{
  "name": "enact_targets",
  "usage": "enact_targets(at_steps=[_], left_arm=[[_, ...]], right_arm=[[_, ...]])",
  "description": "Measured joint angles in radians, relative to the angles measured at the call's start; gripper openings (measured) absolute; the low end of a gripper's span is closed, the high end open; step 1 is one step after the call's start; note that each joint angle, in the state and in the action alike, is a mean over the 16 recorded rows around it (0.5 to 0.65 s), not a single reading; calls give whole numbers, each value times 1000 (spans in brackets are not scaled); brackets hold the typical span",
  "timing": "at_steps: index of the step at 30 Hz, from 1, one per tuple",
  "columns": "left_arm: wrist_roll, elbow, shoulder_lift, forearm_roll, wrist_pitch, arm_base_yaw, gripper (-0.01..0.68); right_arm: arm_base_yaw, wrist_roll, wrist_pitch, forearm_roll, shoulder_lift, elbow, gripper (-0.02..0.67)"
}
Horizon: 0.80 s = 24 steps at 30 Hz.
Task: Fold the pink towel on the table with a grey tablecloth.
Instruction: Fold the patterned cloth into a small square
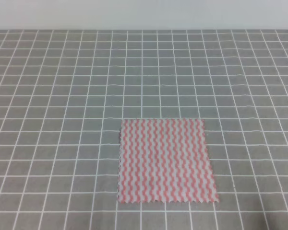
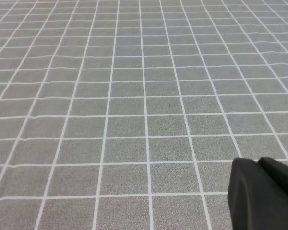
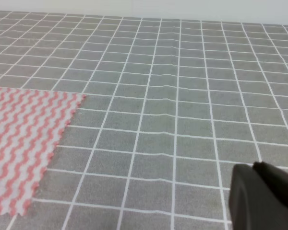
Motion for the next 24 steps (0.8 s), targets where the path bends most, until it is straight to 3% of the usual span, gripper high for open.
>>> enact_targets(at_steps=[24], left_arm=[[0,-1,2,0,1,0,-3]], right_arm=[[0,0,0,0,-2,1,-16]])
